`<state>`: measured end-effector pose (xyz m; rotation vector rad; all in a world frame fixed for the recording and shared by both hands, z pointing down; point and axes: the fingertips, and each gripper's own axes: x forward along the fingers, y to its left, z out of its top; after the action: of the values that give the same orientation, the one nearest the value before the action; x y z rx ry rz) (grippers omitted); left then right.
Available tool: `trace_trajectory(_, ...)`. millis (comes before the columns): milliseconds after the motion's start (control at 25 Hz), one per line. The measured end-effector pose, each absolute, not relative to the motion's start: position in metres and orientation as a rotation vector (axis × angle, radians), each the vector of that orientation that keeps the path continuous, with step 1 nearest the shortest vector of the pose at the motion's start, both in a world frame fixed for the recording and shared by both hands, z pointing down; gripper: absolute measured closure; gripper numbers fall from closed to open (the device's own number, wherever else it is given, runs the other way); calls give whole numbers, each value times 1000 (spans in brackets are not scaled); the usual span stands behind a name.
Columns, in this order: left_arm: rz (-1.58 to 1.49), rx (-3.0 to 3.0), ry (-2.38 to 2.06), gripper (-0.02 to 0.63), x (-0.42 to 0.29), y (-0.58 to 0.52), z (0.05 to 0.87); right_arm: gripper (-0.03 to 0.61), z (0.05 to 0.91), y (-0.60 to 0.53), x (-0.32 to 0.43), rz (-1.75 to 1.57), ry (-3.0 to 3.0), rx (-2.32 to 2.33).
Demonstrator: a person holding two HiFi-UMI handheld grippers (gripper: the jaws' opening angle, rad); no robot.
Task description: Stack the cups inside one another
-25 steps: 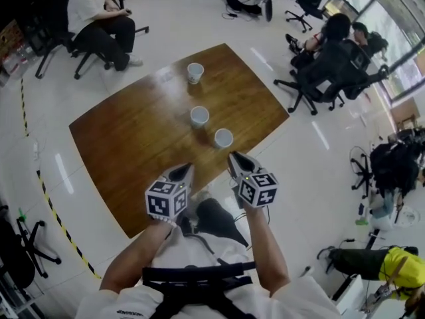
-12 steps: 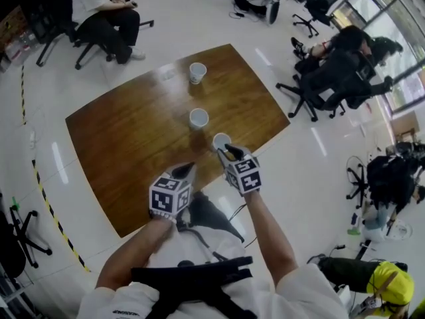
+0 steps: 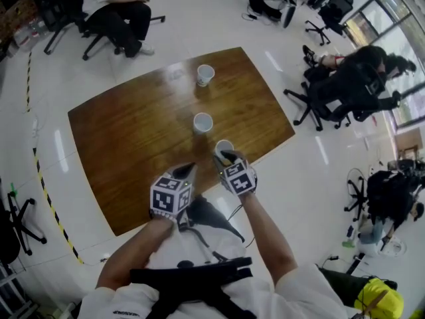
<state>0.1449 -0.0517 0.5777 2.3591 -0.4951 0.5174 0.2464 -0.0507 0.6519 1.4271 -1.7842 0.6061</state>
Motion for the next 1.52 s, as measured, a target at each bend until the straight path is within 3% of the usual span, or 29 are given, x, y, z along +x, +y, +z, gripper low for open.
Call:
trace_trajectory(280,526,2344,-510,617,143,-60,582,450,666,-57,240,622,-1784,1369)
trace_trajectory(800,542,2332,-497,616,152,-59,584,537,672,-61,242,581,-1755,1302)
trace_trajectory(1520,515,2352,-505,616,167,-70,575,545,614,-89,277,484,-1795,1412)
